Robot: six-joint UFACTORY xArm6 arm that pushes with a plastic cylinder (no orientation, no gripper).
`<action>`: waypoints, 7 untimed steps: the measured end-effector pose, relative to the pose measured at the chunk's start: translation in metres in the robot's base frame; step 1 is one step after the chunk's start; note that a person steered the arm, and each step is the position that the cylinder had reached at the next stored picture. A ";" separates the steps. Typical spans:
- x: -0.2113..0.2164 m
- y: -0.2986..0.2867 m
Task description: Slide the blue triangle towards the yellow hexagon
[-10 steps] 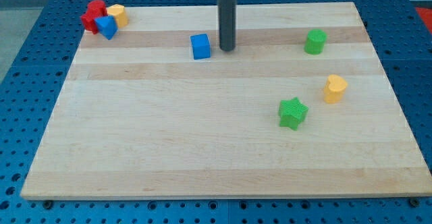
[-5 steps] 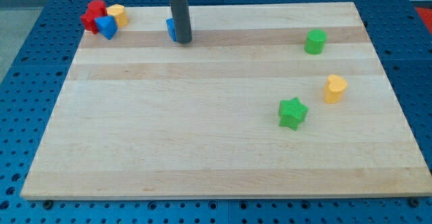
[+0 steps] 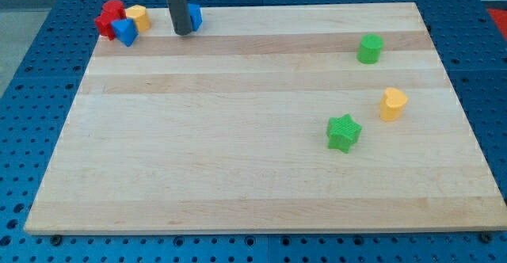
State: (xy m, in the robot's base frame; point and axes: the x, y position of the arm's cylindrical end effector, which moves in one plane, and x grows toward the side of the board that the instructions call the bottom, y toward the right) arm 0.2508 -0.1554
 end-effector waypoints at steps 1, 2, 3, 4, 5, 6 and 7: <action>0.005 -0.006; 0.015 0.002; 0.015 0.020; 0.015 0.041; 0.008 0.056; -0.001 0.065; -0.011 0.064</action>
State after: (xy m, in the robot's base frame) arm 0.2396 -0.0909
